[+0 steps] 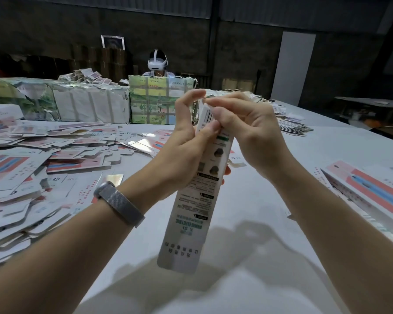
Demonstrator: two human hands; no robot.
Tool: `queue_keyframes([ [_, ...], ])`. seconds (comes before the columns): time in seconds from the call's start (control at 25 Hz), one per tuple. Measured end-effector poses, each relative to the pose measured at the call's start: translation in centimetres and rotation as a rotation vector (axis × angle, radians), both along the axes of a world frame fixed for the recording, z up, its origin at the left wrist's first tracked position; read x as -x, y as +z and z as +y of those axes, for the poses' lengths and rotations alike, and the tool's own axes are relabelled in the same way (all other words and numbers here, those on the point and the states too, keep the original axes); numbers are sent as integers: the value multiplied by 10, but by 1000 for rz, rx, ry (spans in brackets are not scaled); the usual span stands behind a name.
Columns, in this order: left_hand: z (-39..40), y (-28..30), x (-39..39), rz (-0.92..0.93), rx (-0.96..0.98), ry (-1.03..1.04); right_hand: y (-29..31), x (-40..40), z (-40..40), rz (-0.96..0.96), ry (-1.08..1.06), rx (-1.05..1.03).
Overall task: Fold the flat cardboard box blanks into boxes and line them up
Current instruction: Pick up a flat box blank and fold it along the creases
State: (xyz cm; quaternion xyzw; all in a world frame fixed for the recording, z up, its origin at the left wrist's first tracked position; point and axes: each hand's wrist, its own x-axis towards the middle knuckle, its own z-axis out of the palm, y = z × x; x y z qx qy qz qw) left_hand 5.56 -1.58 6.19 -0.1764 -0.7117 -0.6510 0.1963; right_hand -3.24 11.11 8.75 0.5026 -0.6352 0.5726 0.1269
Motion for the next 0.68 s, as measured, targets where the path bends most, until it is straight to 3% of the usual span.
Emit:
queue_keyframes([
  [0.2, 0, 4, -4, -51, -102, -76, 4, 1, 1, -6, 43, 5],
  [0.48, 4, 3, -1, 41, -60, 66, 4, -4, -5, -48, 88, -20],
  [0.68, 11, 0, 8, 74, -67, 201, -1, -9, -14, 4, -193, -30],
])
